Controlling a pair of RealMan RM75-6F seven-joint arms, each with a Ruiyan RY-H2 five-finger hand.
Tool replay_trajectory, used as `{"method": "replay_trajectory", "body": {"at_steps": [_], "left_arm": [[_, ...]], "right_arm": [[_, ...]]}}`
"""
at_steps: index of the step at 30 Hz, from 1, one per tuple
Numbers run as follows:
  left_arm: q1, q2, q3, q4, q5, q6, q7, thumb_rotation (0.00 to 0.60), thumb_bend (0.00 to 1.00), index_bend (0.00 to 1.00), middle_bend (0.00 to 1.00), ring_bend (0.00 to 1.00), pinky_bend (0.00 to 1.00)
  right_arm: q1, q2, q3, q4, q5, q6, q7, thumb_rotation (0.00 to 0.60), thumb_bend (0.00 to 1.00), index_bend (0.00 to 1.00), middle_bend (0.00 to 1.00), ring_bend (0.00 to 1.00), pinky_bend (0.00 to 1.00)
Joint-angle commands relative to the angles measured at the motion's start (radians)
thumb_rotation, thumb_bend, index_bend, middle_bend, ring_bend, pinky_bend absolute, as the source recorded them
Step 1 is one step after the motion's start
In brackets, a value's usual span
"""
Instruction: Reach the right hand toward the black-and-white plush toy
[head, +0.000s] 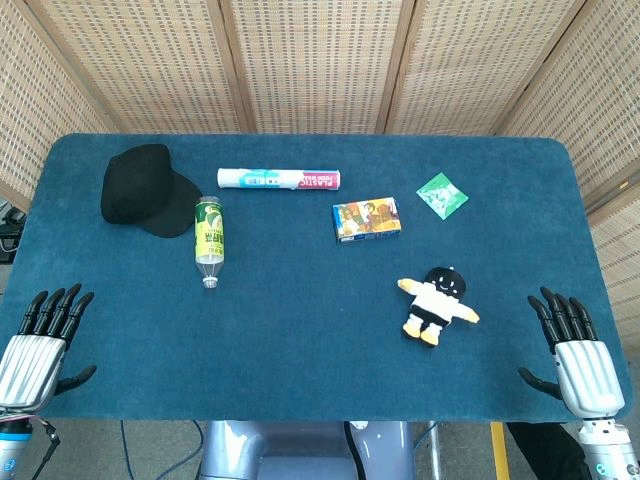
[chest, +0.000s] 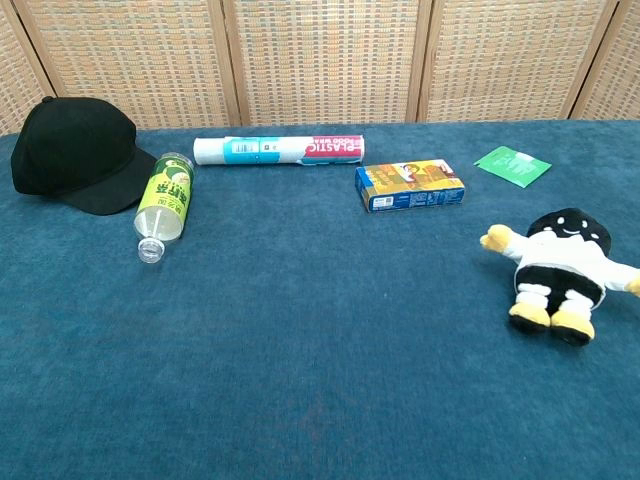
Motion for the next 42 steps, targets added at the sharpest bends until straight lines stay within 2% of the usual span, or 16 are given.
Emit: {"method": "replay_trajectory", "body": {"at_steps": [1, 12, 28, 34, 38, 42], "left_arm": [[0.001, 0.0, -0.001, -0.002, -0.002, 0.001, 0.002, 0.6, 0.06, 0.0, 0.0, 0.0, 0.0], [-0.005, -0.001, -0.001, -0.007, -0.009, -0.013, -0.005, 0.6, 0.07, 0.0, 0.0, 0.0, 0.0], [-0.007, 0.004, 0.0, -0.01, -0.01, -0.015, -0.013, 0.6, 0.07, 0.0, 0.0, 0.0, 0.0], [-0.007, 0.008, -0.003, -0.011, -0.017, -0.014, -0.021, 0.6, 0.08, 0.0, 0.0, 0.0, 0.0], [-0.007, 0.012, -0.004, -0.012, -0.017, -0.012, -0.03, 0.6, 0.08, 0.0, 0.0, 0.0, 0.0], [-0.009, 0.013, -0.004, -0.009, -0.016, -0.014, -0.037, 0.6, 0.08, 0.0, 0.0, 0.0, 0.0]], "right_arm": [[0.0, 0.0, 0.0, -0.001, 0.002, 0.0, -0.001, 0.6, 0.15, 0.0, 0.0, 0.0, 0.0], [0.001, -0.006, -0.001, -0.003, 0.002, -0.005, -0.007, 0.6, 0.15, 0.01, 0.0, 0.0, 0.0], [0.006, -0.029, 0.012, 0.006, 0.018, -0.007, -0.006, 0.6, 0.15, 0.18, 0.0, 0.0, 0.0], [0.055, -0.058, 0.053, -0.002, 0.068, -0.071, -0.028, 0.6, 0.15, 0.28, 0.0, 0.0, 0.05], [0.1, -0.104, 0.093, 0.017, 0.121, -0.124, -0.052, 0.6, 0.21, 0.38, 0.0, 0.0, 0.1], [0.137, -0.158, 0.122, 0.051, 0.189, -0.181, -0.076, 0.6, 0.26, 0.41, 0.02, 0.0, 0.1]]}}
